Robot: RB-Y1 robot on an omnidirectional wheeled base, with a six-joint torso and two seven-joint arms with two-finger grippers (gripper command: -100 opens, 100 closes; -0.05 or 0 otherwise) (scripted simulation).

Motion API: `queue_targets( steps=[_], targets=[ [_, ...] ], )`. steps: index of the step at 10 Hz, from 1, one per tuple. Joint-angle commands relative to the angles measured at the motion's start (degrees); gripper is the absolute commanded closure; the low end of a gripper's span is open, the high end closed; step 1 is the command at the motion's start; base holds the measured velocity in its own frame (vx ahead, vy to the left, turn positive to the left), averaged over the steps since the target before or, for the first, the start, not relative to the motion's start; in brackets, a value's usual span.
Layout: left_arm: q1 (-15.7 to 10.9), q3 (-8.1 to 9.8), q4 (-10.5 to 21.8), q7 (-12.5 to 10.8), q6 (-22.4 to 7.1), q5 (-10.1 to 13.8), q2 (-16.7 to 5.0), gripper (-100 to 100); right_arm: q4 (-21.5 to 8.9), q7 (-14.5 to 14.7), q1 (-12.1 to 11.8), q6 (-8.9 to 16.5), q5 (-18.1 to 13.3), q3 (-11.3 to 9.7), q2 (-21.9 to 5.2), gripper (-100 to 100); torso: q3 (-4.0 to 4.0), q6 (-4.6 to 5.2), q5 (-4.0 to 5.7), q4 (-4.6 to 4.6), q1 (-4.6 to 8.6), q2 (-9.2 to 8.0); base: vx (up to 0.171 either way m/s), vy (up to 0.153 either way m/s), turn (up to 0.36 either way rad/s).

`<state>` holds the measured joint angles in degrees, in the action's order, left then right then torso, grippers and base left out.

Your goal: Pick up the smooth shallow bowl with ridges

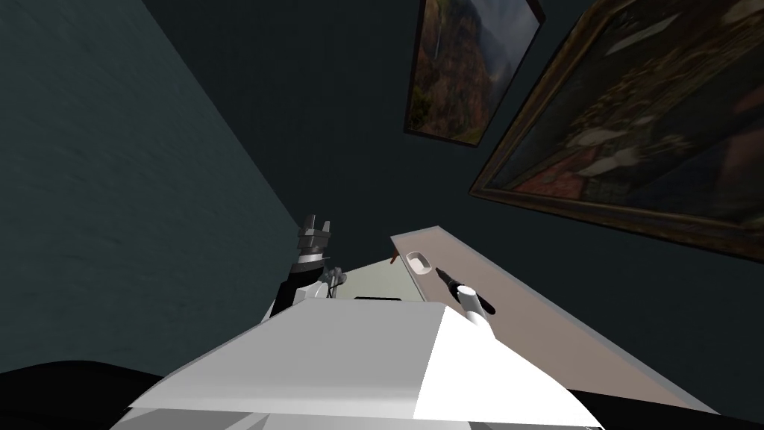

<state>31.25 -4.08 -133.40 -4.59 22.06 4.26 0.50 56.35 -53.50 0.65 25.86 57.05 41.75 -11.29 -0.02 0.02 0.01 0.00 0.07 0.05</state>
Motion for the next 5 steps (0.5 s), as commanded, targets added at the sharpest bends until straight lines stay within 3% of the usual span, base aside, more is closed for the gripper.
queue_targets(
  steps=[1,2,4,5],
  targets=[
    [0.0,0.00,0.0,0.0,0.0,0.0,0.0,0,-2.9,-1.9,1.4,1.9,2.3,1.6,-0.3,-100,0.00,0.00,0.00,0.00,0.00,0.00,0.013,-0.031,0.069],
    [0.0,0.00,0.0,0.0,0.0,0.0,0.0,0,-3.9,-1.9,1.4,1.9,2.3,1.6,-0.3,-100,-0.01,-0.02,0.00,0.00,0.03,0.03,0.012,-0.027,0.039],
    [0.0,0.00,0.0,0.0,0.0,0.0,0.0,0,-8.0,-4.5,3.0,4.8,6.4,4.1,-0.3,-100,-0.02,-0.02,0.00,0.00,0.02,0.03,0.016,-0.034,0.078],
    [0.0,0.00,0.0,0.0,0.0,0.0,0.0,0,-9.2,-4.5,3.0,4.8,6.4,4.1,-0.3,-100,-0.03,-0.02,0.01,-0.01,0.06,0.06,0.018,-0.033,0.052]
  ],
)
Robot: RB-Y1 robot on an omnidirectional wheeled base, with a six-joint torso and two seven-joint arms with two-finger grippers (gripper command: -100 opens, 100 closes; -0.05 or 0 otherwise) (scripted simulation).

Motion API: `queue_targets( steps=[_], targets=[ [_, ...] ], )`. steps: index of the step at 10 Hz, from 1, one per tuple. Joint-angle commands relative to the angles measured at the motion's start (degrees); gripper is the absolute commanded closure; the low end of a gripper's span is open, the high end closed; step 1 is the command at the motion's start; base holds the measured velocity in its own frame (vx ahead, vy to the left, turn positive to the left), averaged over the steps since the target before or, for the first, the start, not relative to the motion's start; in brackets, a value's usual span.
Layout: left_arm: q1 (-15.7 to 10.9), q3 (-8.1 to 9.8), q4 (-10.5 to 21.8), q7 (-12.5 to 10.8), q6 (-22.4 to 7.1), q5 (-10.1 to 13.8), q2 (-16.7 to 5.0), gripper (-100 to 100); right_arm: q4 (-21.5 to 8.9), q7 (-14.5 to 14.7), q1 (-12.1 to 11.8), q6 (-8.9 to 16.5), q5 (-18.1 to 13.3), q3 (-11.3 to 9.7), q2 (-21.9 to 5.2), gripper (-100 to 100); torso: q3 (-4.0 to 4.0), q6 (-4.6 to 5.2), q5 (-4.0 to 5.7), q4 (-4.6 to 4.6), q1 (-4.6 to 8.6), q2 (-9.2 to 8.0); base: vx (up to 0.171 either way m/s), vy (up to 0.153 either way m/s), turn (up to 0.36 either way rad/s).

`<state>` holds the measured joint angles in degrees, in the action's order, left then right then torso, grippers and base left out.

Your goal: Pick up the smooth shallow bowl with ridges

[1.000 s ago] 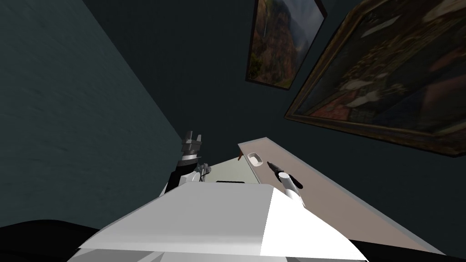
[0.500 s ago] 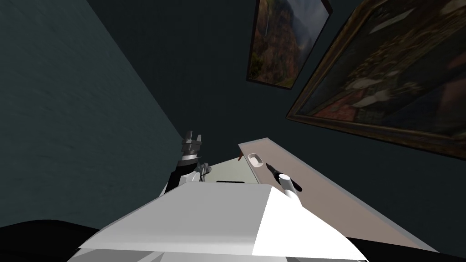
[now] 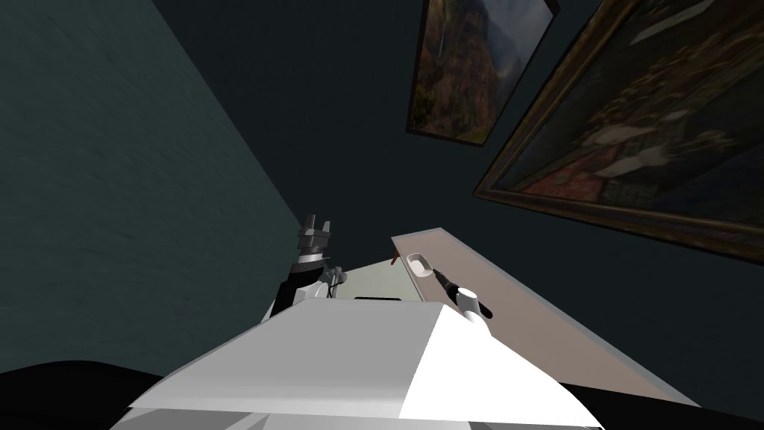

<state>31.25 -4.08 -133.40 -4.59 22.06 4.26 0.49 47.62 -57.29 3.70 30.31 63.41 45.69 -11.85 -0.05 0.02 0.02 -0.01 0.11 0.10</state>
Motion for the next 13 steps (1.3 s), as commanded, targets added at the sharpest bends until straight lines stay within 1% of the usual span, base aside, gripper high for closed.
queue_targets(
  steps=[1,4,8,9,10,11,13],
  targets=[
    [0.0,0.00,0.0,0.0,0.0,0.0,0.0,0,-2.9,-1.8,0.6,1.6,1.8,1.3,0.2,-100,0.00,0.00,0.00,0.00,0.00,0.00,0.014,-0.028,0.062],
    [0.0,0.00,0.0,0.0,0.0,0.0,0.0,0,-8.9,-4.5,2.1,4.4,6.4,4.0,0.4,-100,-0.02,0.00,0.00,0.00,0.03,0.04,0.028,-0.041,0.087],
    [0.0,0.00,0.0,0.0,0.0,0.0,0.0,0,-14.6,-6.6,2.6,6.4,10.1,6.0,1.0,-100,-0.02,0.00,-0.01,-0.01,-0.04,0.04,0.026,-0.032,0.072],
    [0.0,0.00,0.0,0.0,0.0,0.0,0.0,0,-13.7,-6.1,2.7,6.0,9.6,5.7,1.0,-100,-0.02,0.00,-0.01,-0.01,-0.05,0.03,0.011,-0.013,0.015],
    [0.0,0.00,0.0,0.0,0.0,0.0,0.0,0,-13.7,-6.3,2.6,6.1,9.6,5.8,1.1,0,0.00,0.01,-0.03,0.00,-0.08,-0.01,0.000,0.000,0.000],
    [0.0,0.00,0.0,0.0,0.0,0.0,0.0,0,-13.4,-5.6,3.4,5.6,8.3,7.5,2.4,-100,0.02,0.01,-0.04,0.01,-0.12,-0.04,-0.001,-0.033,0.014],
    [0.0,0.00,0.0,0.0,0.0,0.0,0.0,0,-12.8,-4.2,4.9,4.8,5.6,10.9,5.1,-100,0.04,0.01,0.00,0.02,0.06,-0.06,-0.015,-0.076,0.030]
  ],
)
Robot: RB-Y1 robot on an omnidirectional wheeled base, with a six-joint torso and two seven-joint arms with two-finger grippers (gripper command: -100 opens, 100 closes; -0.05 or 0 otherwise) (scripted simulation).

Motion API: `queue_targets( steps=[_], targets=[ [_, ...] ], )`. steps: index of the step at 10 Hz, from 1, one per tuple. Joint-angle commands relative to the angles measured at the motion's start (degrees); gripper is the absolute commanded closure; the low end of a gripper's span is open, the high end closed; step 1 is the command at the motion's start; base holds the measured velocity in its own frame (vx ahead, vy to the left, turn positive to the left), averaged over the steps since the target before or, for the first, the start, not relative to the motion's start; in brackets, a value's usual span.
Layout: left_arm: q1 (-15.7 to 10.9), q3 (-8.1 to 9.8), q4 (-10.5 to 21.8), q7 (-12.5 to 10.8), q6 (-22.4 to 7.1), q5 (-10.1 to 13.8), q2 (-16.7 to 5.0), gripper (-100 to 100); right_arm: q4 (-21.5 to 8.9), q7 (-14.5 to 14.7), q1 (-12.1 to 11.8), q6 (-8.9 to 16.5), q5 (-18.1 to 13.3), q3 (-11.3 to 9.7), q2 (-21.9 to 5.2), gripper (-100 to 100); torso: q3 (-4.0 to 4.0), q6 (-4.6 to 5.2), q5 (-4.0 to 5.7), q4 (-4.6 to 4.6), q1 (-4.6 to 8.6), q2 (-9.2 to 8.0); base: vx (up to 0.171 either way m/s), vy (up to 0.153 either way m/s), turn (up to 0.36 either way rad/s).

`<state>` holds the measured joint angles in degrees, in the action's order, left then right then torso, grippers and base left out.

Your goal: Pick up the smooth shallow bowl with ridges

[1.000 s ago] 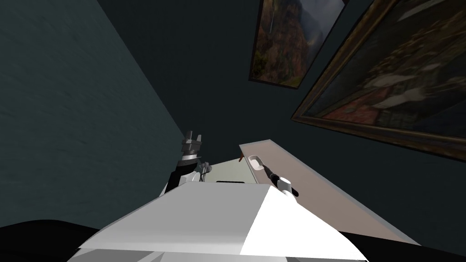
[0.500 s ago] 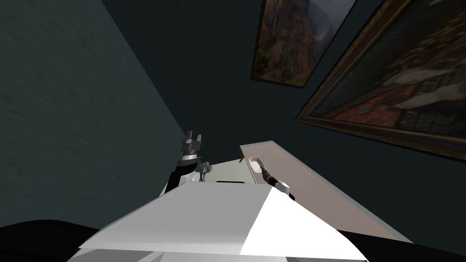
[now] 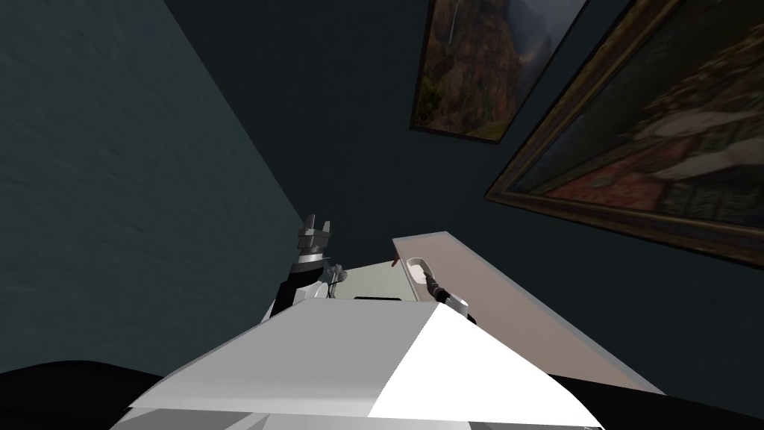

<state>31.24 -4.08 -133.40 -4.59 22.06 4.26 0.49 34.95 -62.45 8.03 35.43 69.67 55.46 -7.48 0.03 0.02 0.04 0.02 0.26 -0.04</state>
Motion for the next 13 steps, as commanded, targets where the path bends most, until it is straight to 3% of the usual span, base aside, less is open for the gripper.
queue_targets(
  steps=[1,4,5,8,9,10,13],
  targets=[
    [0.0,0.00,0.0,0.0,0.0,0.0,0.0,0,0.2,1.6,1.3,-0.8,-2.0,2.9,2.0,-100,0.00,0.00,0.00,0.00,0.00,0.00,-0.041,-0.109,0.024],
    [0.0,0.00,0.0,0.0,0.0,0.0,0.0,0,1.1,3.6,3.5,-2.1,-6.1,8.1,6.0,-100,0.00,0.01,0.02,0.00,0.08,0.01,-0.018,-0.100,0.028],
    [0.0,0.00,0.0,0.0,0.0,0.0,0.0,0,1.1,3.6,3.5,-2.1,-6.1,8.4,6.0,-100,0.00,0.01,0.01,0.00,0.01,0.01,-0.005,-0.049,0.006],
    [0.0,0.00,0.0,0.0,0.0,0.0,0.0,0,2.0,5.6,5.8,-3.3,-10.1,13.7,10.1,-100,-0.01,0.01,-0.01,0.00,-0.03,0.02,-0.015,-0.073,0.022],
    [0.0,0.00,0.0,0.0,0.0,0.0,0.0,0,1.0,5.8,5.4,-3.1,-8.7,12.8,8.9,-100,0.00,0.01,0.01,0.00,0.03,0.01,-0.006,-0.042,0.013],
    [0.0,0.00,0.0,0.0,0.0,0.0,0.0,0,0.9,6.3,5.5,-3.2,-8.7,13.0,9.0,100,-0.02,0.02,-0.02,-0.01,-0.11,0.04,-0.001,-0.008,-0.001],
    [0.0,-0.01,0.0,0.0,0.0,0.0,0.0,0,0.9,6.3,5.5,-3.2,-8.7,12.9,8.9,100,-0.03,0.04,-0.05,-0.02,-0.28,0.06,0.000,0.000,0.000]
  ],
)
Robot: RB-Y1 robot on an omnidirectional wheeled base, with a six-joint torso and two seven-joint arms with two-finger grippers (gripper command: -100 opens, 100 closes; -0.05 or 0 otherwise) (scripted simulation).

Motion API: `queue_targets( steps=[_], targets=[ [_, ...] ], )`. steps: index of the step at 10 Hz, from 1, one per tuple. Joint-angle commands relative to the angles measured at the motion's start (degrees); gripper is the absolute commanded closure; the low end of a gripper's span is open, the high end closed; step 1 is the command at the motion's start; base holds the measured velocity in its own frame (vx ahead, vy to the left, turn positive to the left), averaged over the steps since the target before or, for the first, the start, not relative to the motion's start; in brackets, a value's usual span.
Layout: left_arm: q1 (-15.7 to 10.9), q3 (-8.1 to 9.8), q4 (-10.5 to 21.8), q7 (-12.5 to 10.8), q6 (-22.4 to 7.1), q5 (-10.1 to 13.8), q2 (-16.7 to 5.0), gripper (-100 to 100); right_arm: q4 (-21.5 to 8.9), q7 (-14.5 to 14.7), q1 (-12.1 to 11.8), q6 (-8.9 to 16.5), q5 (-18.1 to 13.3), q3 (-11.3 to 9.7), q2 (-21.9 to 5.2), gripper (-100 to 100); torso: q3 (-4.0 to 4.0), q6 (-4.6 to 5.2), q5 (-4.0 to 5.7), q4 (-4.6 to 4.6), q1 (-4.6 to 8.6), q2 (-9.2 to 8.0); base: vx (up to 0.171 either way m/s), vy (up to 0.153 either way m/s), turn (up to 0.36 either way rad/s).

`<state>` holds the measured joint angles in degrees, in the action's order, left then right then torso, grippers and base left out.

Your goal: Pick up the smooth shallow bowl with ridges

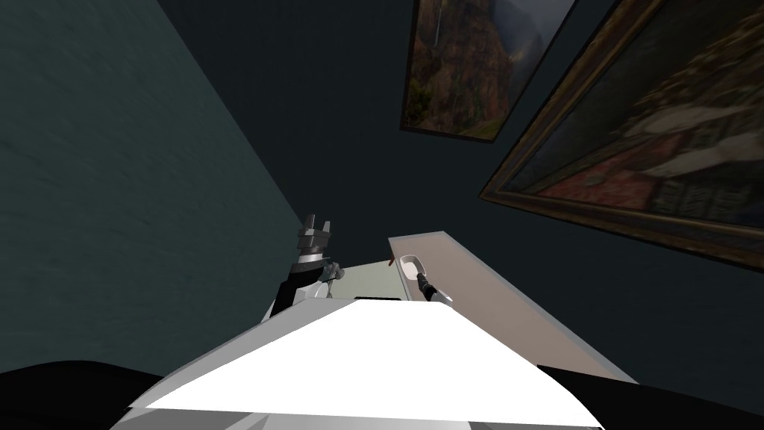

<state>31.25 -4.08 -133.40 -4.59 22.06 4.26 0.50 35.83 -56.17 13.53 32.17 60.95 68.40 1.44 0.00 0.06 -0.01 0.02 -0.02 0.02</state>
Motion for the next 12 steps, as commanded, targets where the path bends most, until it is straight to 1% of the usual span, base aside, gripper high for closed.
queue_targets(
  steps=[1,2,3,5,7,10,11,12],
  targets=[
    [0.0,0.00,0.0,0.0,0.0,0.0,0.0,0,0.0,0.0,0.0,0.0,0.0,0.0,0.0,100,0.00,0.00,0.00,0.00,0.00,0.00,0.000,0.000,0.000],
    [0.0,0.00,0.0,0.0,0.0,0.0,0.0,0,0.0,0.0,0.0,0.0,0.0,0.0,0.0,0,0.01,0.00,0.00,0.01,0.00,-0.01,0.000,0.000,0.000],
    [0.0,0.00,0.0,0.0,0.0,0.0,0.0,0,0.5,-2.0,-1.2,0.8,1.3,-2.7,-1.5,100,0.02,0.00,-0.01,0.01,-0.01,-0.02,0.021,0.067,-0.041],
    [0.0,-0.01,0.0,0.0,0.0,0.0,0.0,0,0.5,-2.0,-1.2,0.8,1.3,-2.7,-1.5,100,0.00,0.01,-0.07,0.02,-0.29,0.02,0.011,0.063,-0.016],
    [0.0,0.00,0.0,0.0,0.0,0.0,0.0,0,-0.1,-3.3,-2.7,1.6,4.0,-6.3,-4.2,100,0.05,0.04,-0.08,0.06,-0.20,-0.05,0.009,0.057,-0.016],
    [0.0,-0.01,0.0,0.0,0.0,0.0,0.0,0,-1.0,-5.4,-5.0,2.9,8.0,-11.2,-8.2,100,0.08,0.04,-0.13,0.09,-0.38,-0.06,0.015,0.091,-0.027],
    [0.0,-0.01,0.0,0.0,0.0,0.0,0.0,0,-1.0,-5.4,-5.0,2.9,8.0,-11.6,-8.2,100,0.08,0.05,-0.13,0.09,-0.38,-0.06,0.017,0.057,-0.020],
    [0.0,0.00,0.0,0.0,0.0,0.0,0.0,0,-1.3,-6.0,-5.7,3.3,9.4,-13.4,-9.6,100,0.08,0.01,-0.11,0.11,-0.31,-0.06,0.010,0.055,-0.007]
  ],
)
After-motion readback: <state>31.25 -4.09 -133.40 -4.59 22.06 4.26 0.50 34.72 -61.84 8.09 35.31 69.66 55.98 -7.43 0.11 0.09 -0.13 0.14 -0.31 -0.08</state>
